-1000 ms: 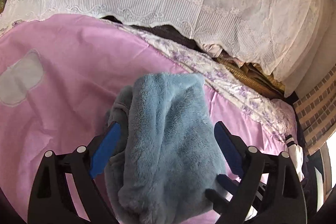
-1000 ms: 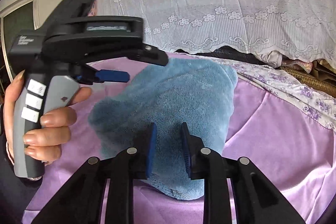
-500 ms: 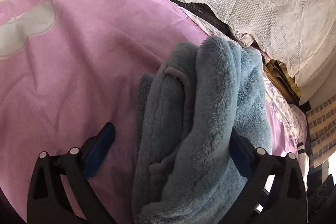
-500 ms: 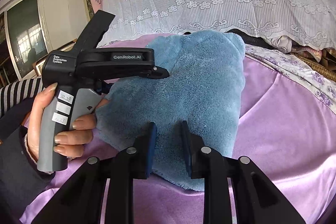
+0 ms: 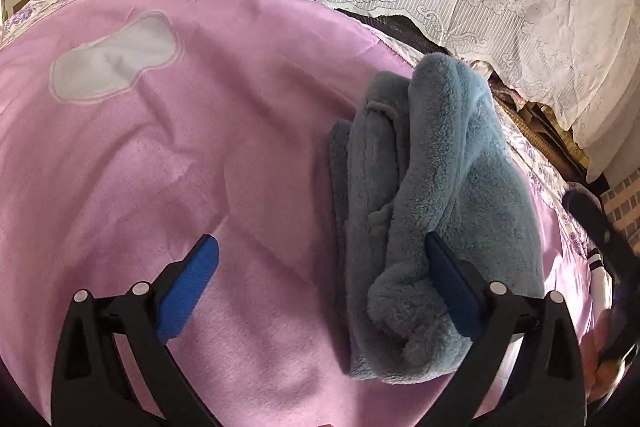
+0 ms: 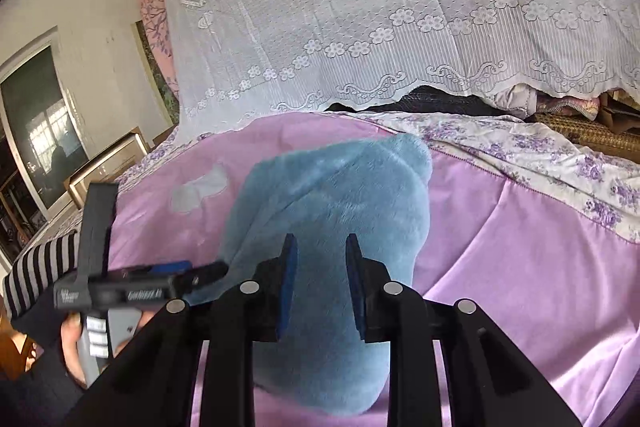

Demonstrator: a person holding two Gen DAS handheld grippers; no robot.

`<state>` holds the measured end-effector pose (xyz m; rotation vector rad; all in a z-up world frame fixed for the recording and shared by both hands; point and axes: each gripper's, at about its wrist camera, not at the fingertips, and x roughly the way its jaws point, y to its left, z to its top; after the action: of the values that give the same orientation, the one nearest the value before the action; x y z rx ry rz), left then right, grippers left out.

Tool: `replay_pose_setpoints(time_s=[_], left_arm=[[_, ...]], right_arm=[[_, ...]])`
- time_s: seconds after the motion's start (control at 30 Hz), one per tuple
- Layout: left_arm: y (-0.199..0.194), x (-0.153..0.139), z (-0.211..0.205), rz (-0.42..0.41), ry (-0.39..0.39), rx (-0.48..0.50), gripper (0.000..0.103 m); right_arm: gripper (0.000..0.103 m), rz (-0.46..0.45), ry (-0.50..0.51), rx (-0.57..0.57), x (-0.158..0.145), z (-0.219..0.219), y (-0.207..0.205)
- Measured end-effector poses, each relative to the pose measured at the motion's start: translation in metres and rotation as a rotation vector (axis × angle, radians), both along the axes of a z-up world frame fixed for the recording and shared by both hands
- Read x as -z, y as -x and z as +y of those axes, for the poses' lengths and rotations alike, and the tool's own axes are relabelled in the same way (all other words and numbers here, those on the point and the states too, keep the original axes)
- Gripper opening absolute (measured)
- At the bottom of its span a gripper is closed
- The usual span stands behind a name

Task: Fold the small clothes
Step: 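Grasp the folded jacket bundle with both grippers from its sides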

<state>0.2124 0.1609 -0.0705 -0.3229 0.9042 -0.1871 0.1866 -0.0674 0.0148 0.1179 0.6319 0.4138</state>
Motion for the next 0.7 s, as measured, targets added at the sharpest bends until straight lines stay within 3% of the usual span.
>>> replay_pose_setpoints(time_s=[0.13,0.23,0.33,0.4,0.5,0.6,0.7], left_arm=[[0.001,0.017,0.014,0.027,0.101,0.016,0.099],[0.0,0.018,0.011,0.012,0.096,0.029,0.099],[-0.001,0.02,0.006,0.003,0.078,0.034,0.099],[-0.002,0.02,0.002,0.002,0.064,0.038,0.099],[-0.003,0.019,-0.001,0.0,0.05,0.04,0.099],[0.001,0.018,0.002,-0.003,0.067,0.039,0.099],[0.011,0.014,0.011,-0.022,0.113,0.022,0.099]], right_arm=[[0.025,0.041,0.071,0.012,-0.008,0.032,-0.054],[0.025,0.082,0.179,0.022,0.003,0.065,-0.085],[0.025,0.195,0.285,0.063,0.04,0.078,-0.117],[0.026,0.275,0.229,0.064,0.066,0.068,-0.131],[0.025,0.295,0.132,0.063,0.071,0.053,-0.133],[0.026,0.241,0.112,0.059,0.061,0.05,-0.123],[0.026,0.164,-0.013,0.078,0.029,0.031,-0.096]])
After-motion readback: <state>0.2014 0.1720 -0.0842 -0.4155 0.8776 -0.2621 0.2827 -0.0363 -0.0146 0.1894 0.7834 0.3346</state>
